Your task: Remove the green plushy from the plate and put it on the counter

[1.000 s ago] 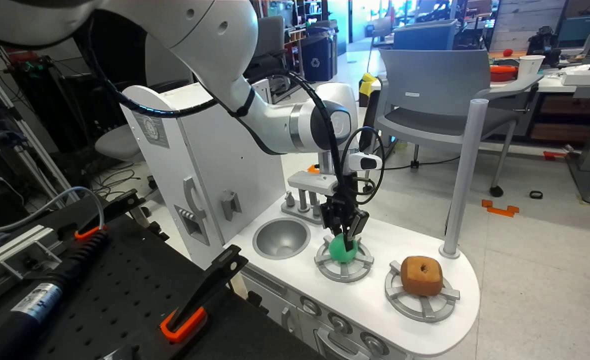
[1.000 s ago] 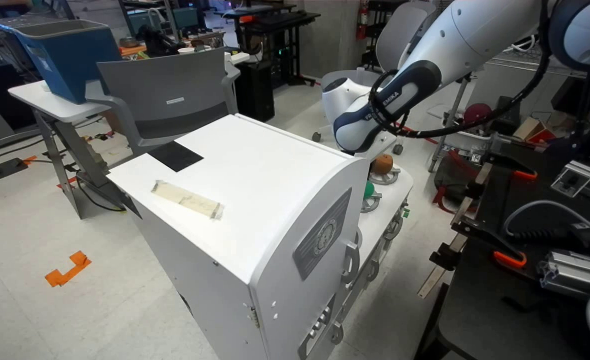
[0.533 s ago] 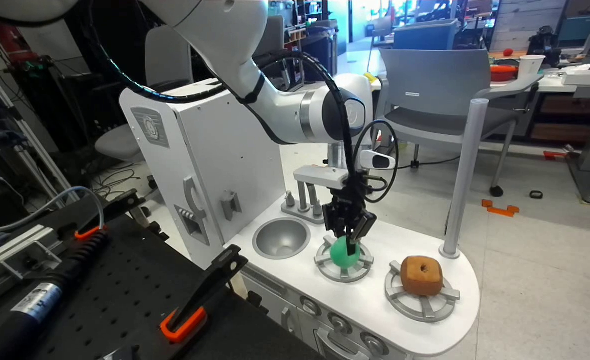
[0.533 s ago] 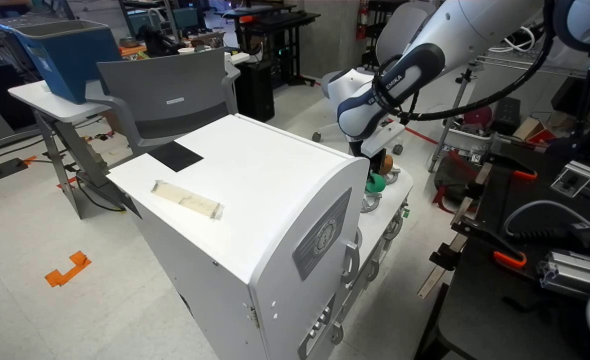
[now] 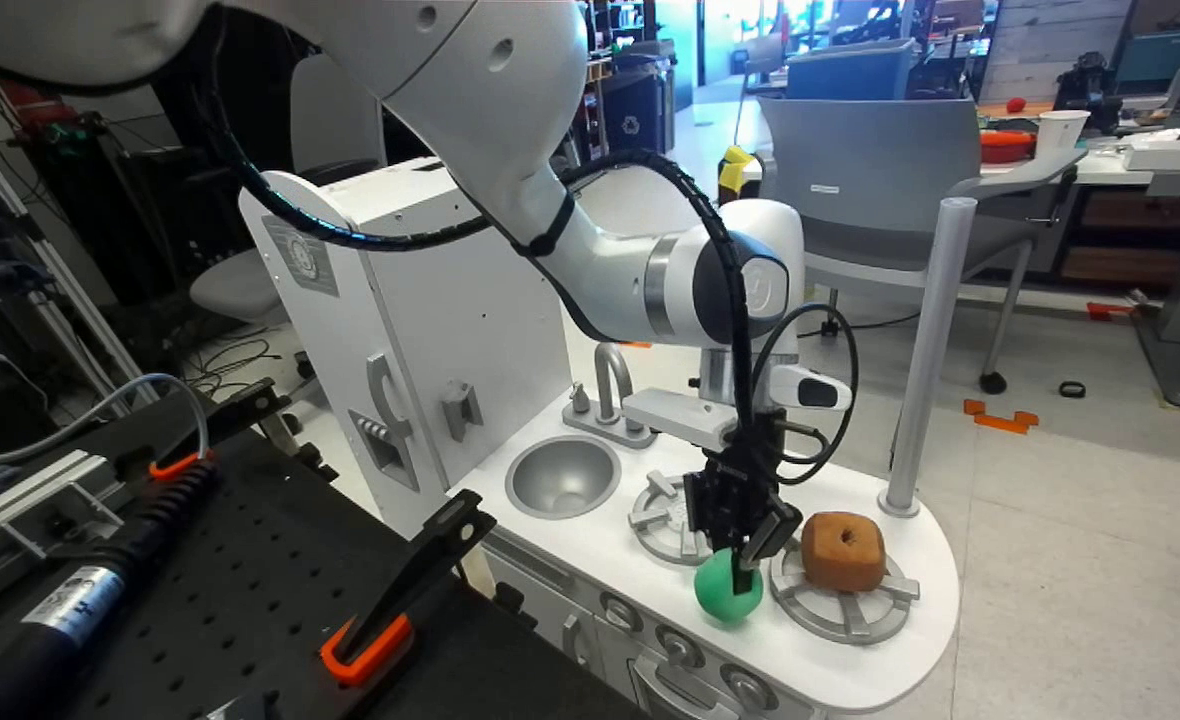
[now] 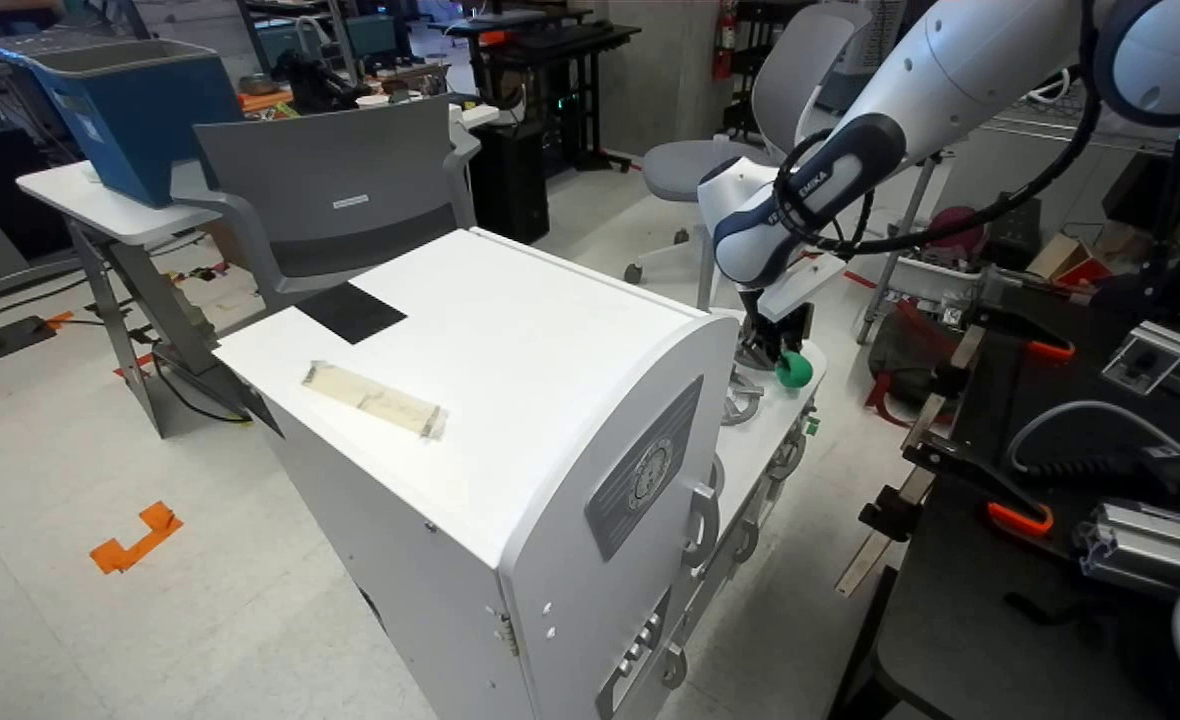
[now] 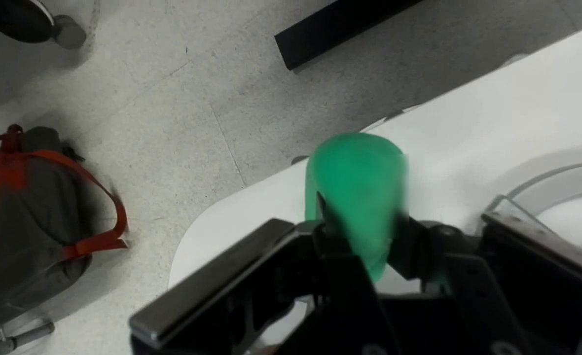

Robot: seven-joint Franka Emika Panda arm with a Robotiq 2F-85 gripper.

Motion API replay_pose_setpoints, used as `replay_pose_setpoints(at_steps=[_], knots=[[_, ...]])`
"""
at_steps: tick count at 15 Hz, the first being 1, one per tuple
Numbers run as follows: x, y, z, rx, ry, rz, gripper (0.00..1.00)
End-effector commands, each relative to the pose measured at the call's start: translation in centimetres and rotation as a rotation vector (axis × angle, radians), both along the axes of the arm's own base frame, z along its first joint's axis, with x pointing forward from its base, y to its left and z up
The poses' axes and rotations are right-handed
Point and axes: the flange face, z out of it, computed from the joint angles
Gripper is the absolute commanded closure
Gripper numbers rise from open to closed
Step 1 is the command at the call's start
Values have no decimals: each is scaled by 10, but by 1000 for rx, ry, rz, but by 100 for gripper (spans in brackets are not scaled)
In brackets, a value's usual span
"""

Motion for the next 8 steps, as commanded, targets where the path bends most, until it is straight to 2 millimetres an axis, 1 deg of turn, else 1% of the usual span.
replay_pose_setpoints(at_steps=[1,2,3,4,5,6,8], knots=[[-4,-2,-3,-28,9,-27,95],[-4,1,-5,-26,2,-20,83],[-2,4,-5,-25,-4,-16,76],[0,7,-5,-23,-15,-12,55],[1,9,-5,-25,-18,-11,51],[0,10,-4,-38,-12,-19,50],[1,12,-4,-45,-14,-28,36]])
